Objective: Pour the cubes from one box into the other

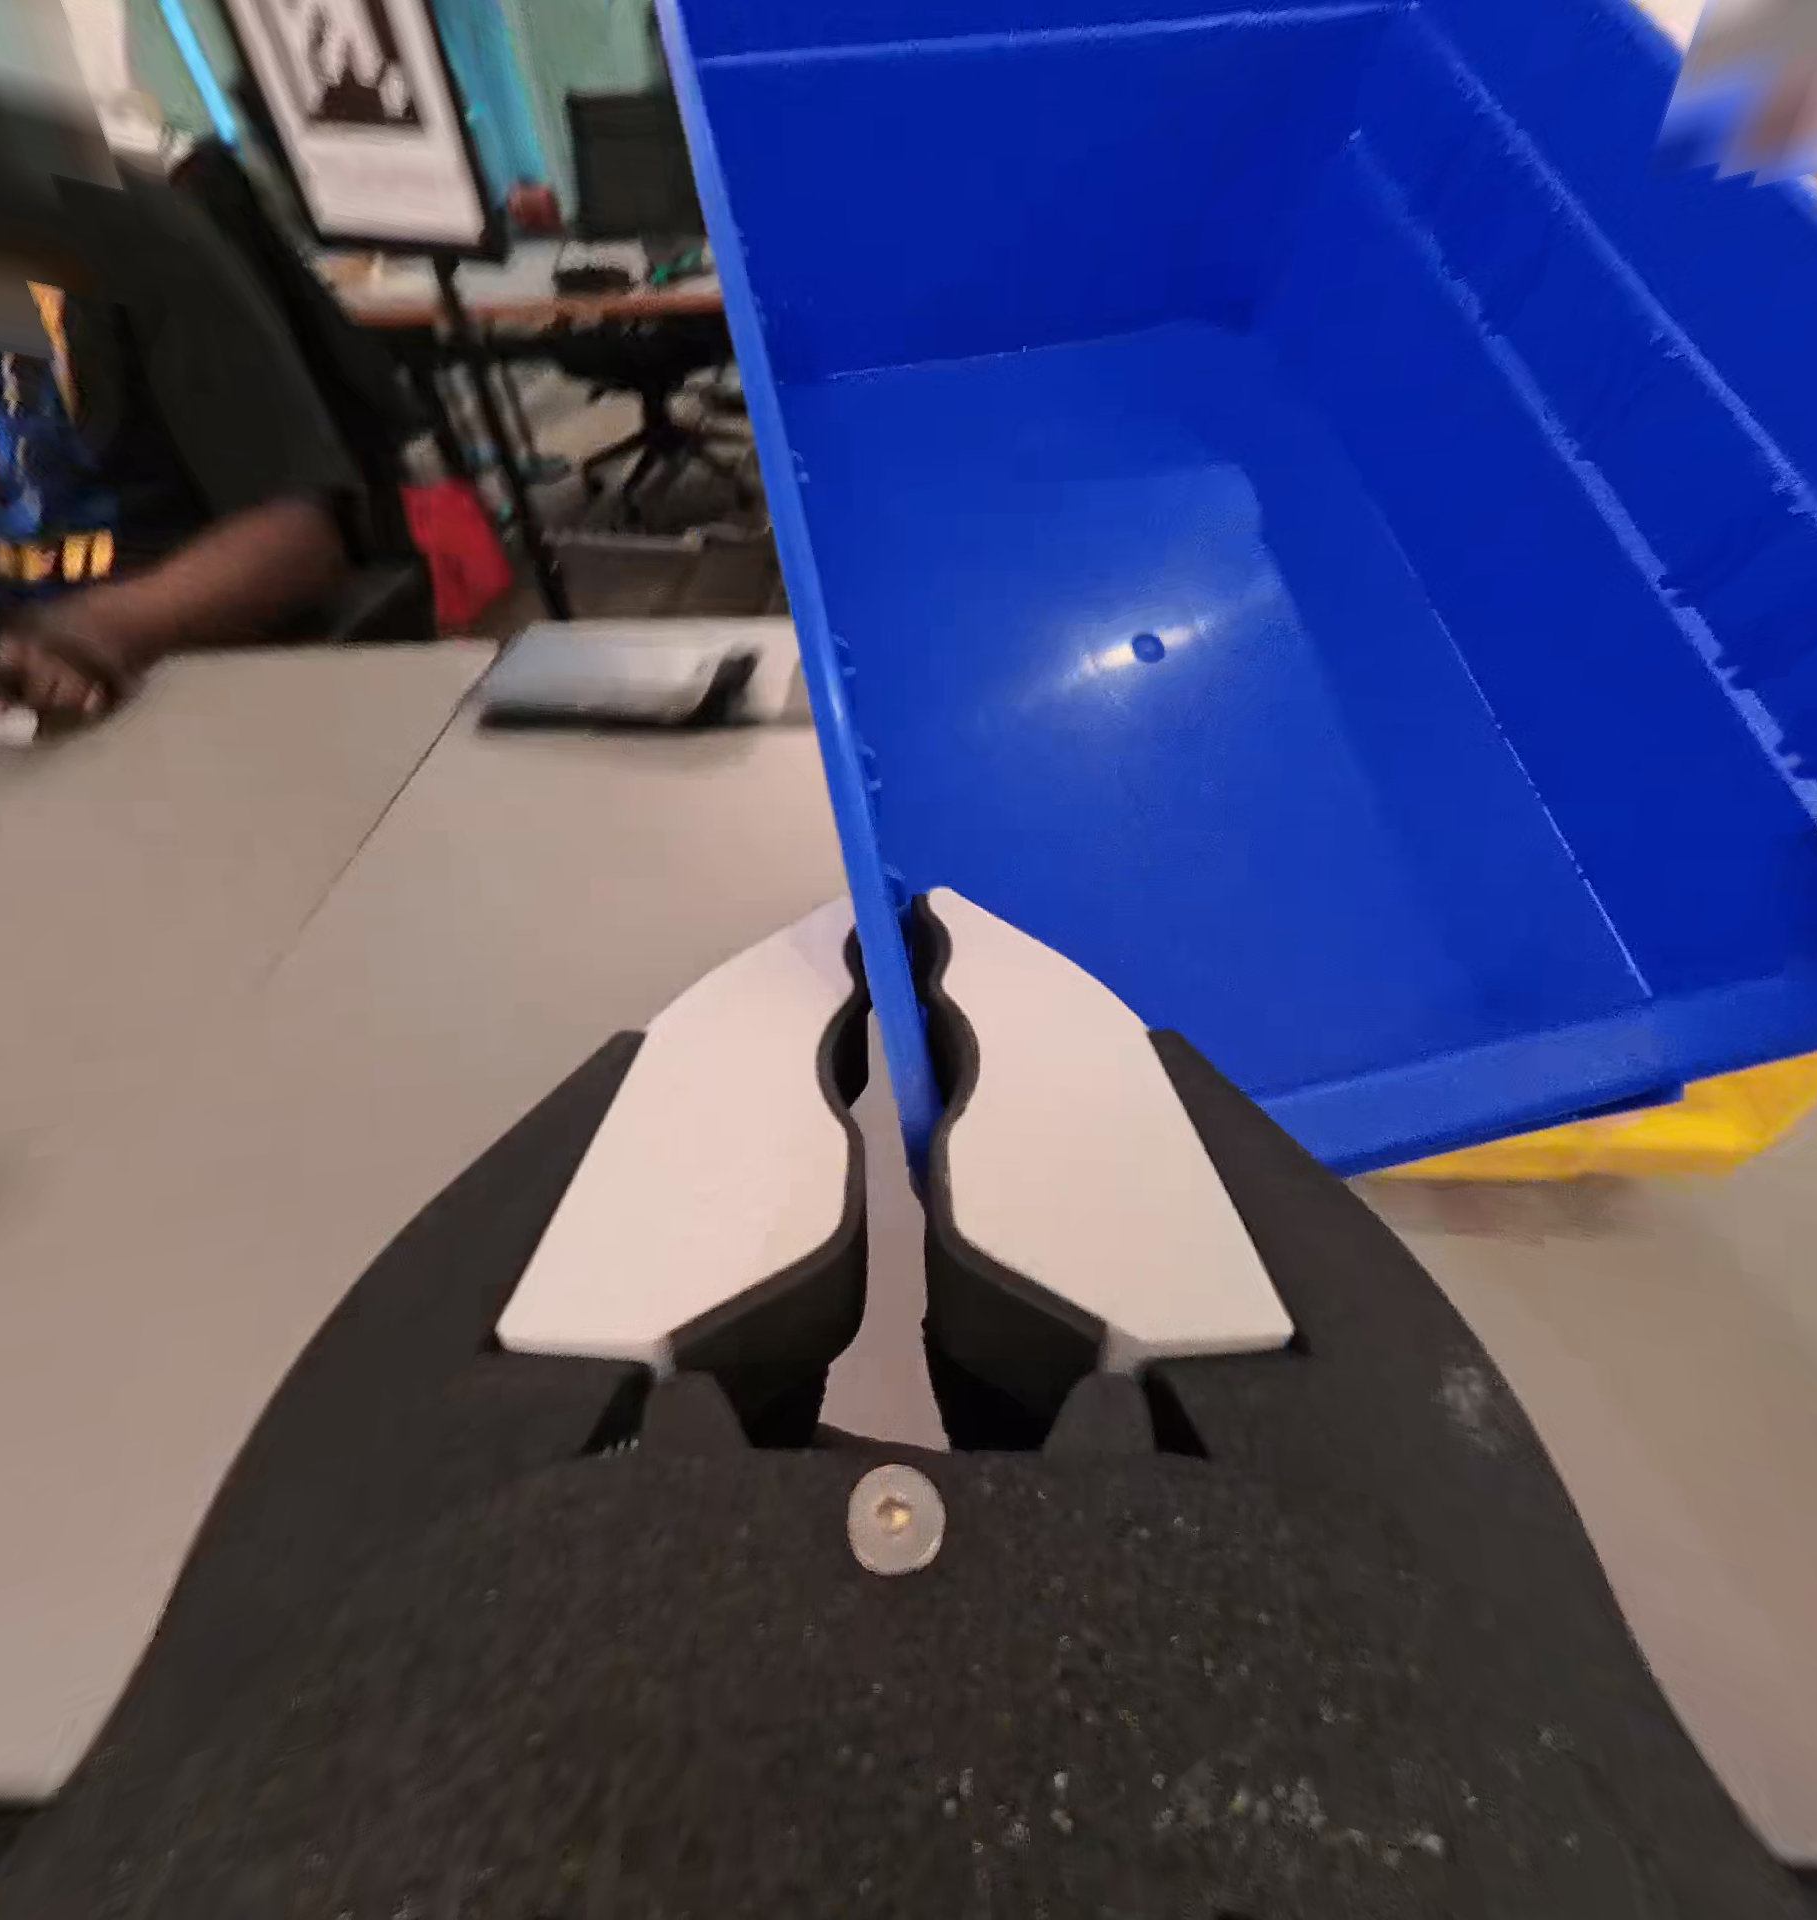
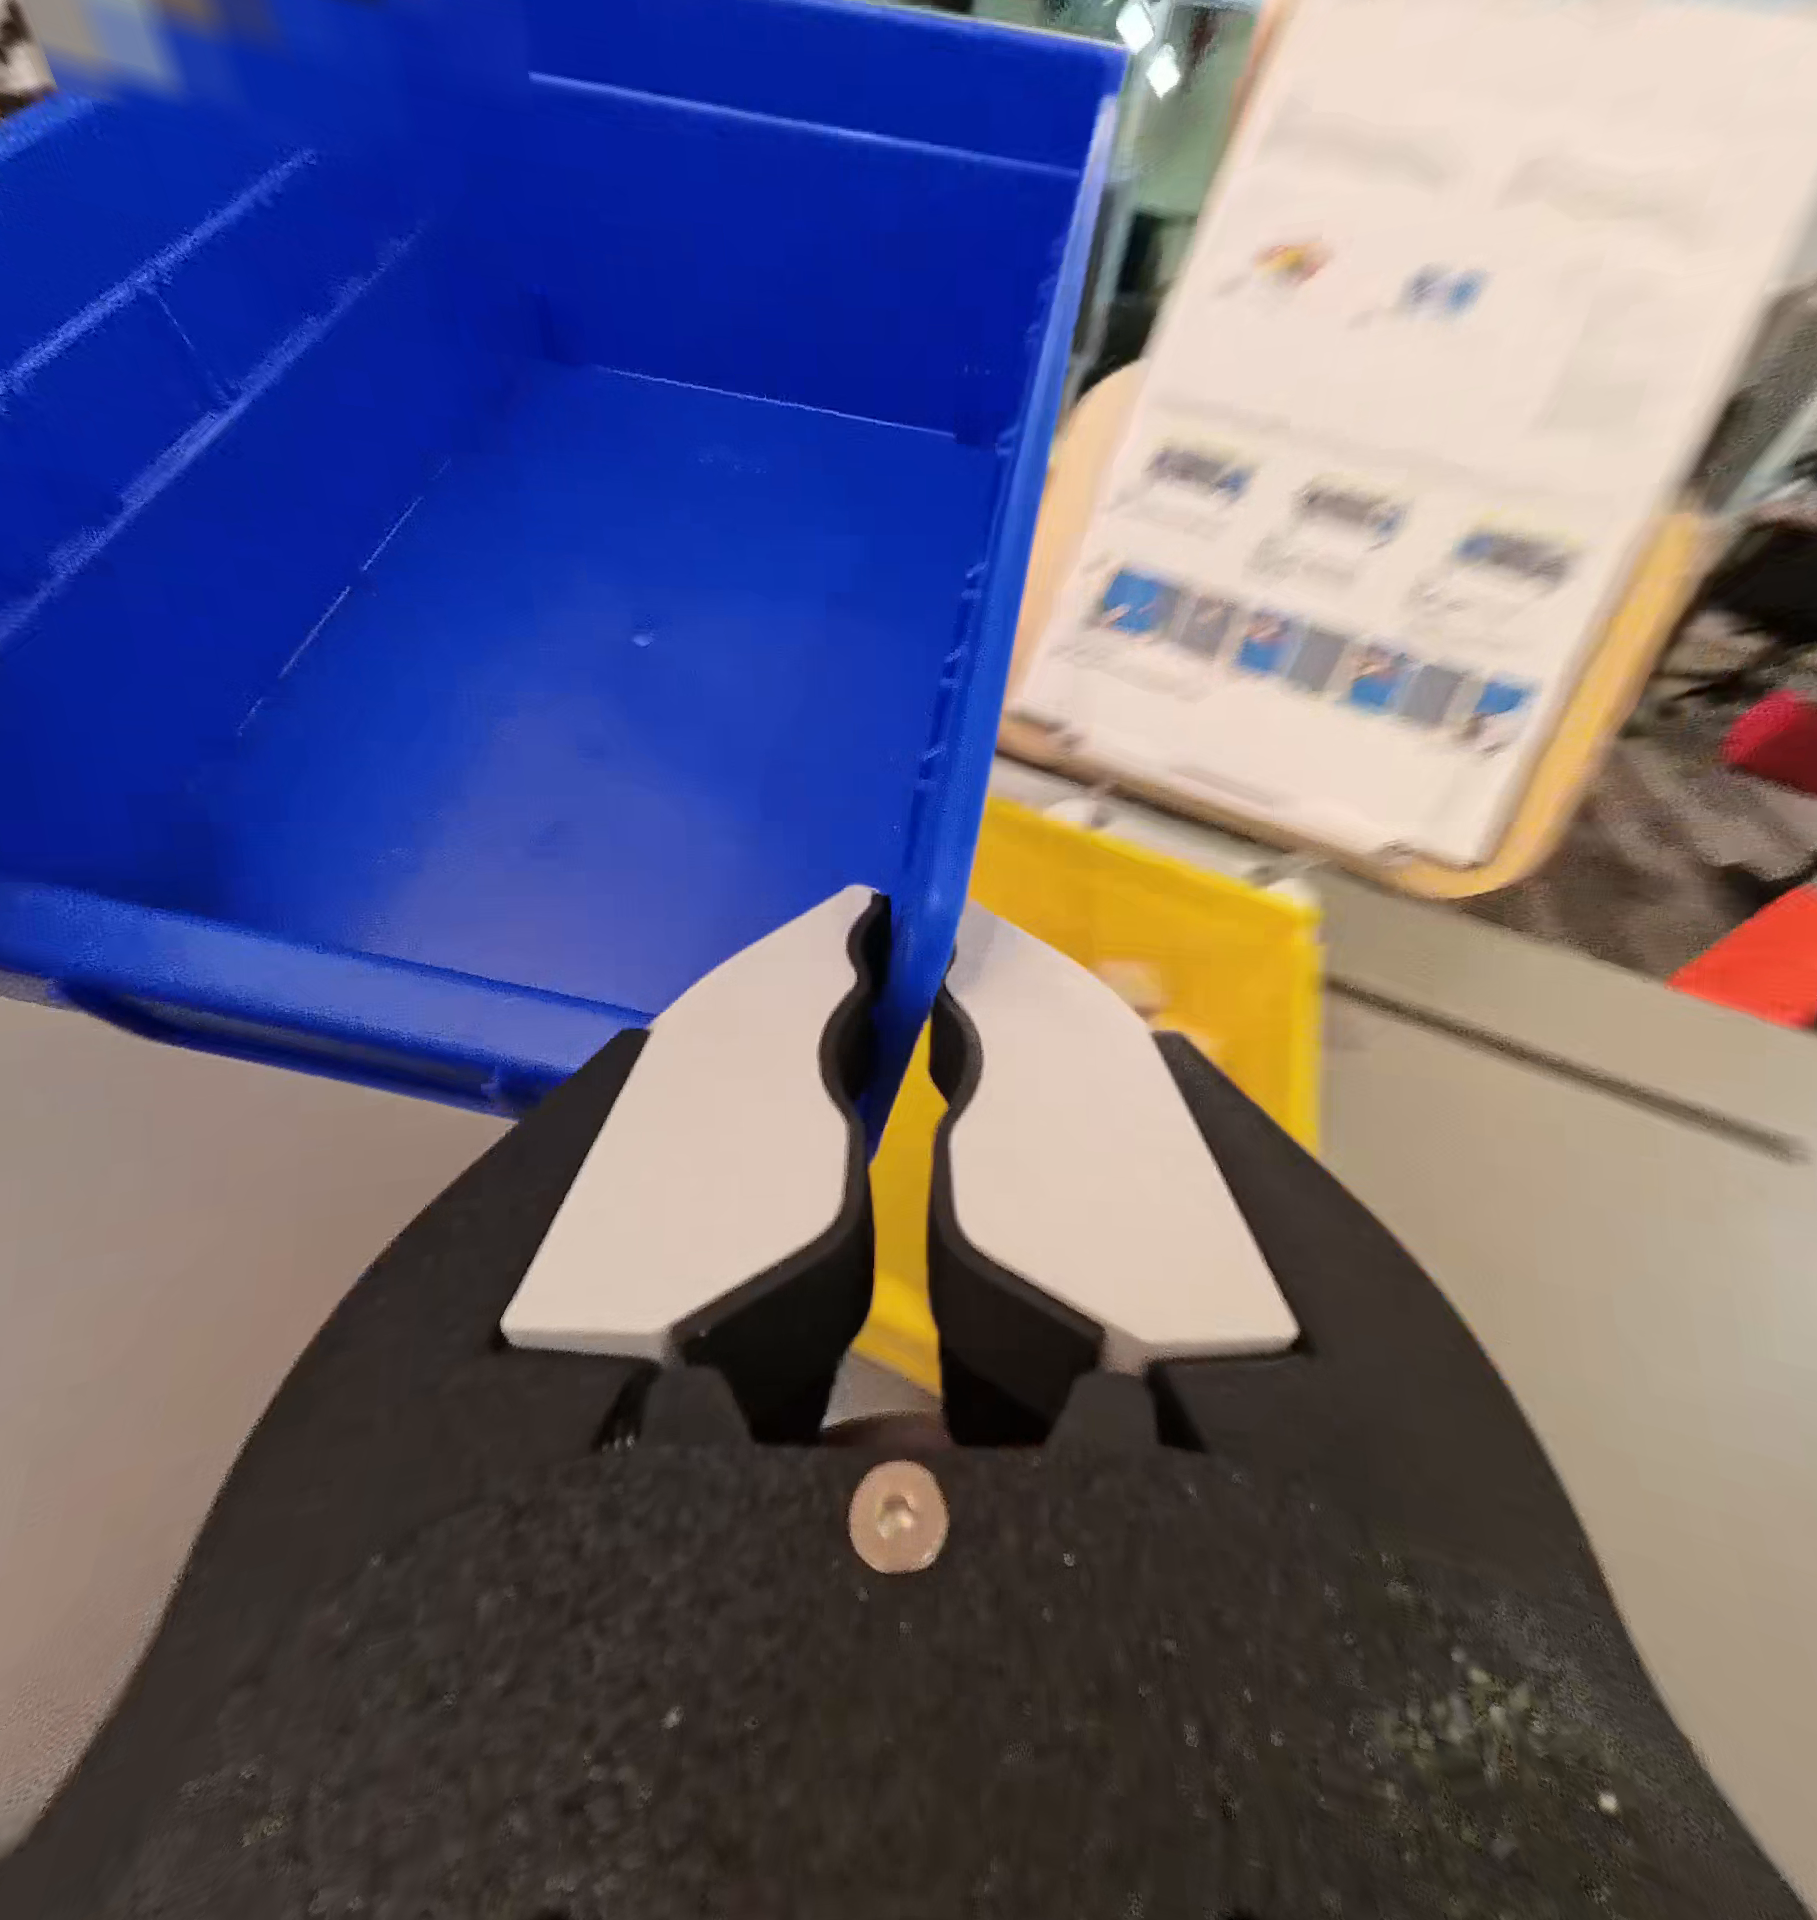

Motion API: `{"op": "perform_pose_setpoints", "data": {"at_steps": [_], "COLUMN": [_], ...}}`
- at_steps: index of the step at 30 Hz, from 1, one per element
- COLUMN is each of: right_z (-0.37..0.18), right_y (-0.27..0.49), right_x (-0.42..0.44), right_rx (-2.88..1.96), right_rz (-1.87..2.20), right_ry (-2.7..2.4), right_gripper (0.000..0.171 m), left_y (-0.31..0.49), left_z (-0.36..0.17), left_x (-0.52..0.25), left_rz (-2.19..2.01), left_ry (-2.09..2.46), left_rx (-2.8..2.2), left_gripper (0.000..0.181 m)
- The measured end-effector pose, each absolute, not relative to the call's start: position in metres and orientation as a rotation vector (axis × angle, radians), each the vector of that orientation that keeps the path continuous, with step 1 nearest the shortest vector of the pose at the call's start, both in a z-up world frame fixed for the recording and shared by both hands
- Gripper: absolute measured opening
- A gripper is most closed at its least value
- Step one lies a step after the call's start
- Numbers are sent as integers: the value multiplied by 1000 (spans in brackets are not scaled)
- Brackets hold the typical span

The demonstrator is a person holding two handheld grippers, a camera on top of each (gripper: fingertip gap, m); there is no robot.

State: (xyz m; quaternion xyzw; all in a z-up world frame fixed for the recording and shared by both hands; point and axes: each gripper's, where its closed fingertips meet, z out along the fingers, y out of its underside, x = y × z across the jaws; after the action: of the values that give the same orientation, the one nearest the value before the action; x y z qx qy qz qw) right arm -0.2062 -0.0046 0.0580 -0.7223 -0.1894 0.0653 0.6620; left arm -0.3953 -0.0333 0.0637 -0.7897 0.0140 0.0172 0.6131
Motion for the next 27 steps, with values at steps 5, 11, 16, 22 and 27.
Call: {"op": "perform_pose_setpoints", "data": {"at_steps": [5,11,16,22,27], "right_z": [100,28,-59,-128,-136], "right_y": [22,43,44,39,51], "right_x": [-59,136,255,293,291], "right_rx": [-1637,-1816,-1984,-2084,-2076], "right_rz": [28,-100,-122,37,98], "right_ry": [-239,-111,-127,-76,-41], "right_gripper": [4,3,3,3,3], "left_y": [26,73,78,68,68], "left_z": [110,36,-59,-112,-128], "left_x": [-251,-55,66,108,107], "left_rz": [-71,-180,-262,-272,-337], "left_ry": [210,347,355,397,396], "left_rx": [-1756,-1877,-2021,-2116,-2146], "left_gripper": [5,5,6,9,16]}}
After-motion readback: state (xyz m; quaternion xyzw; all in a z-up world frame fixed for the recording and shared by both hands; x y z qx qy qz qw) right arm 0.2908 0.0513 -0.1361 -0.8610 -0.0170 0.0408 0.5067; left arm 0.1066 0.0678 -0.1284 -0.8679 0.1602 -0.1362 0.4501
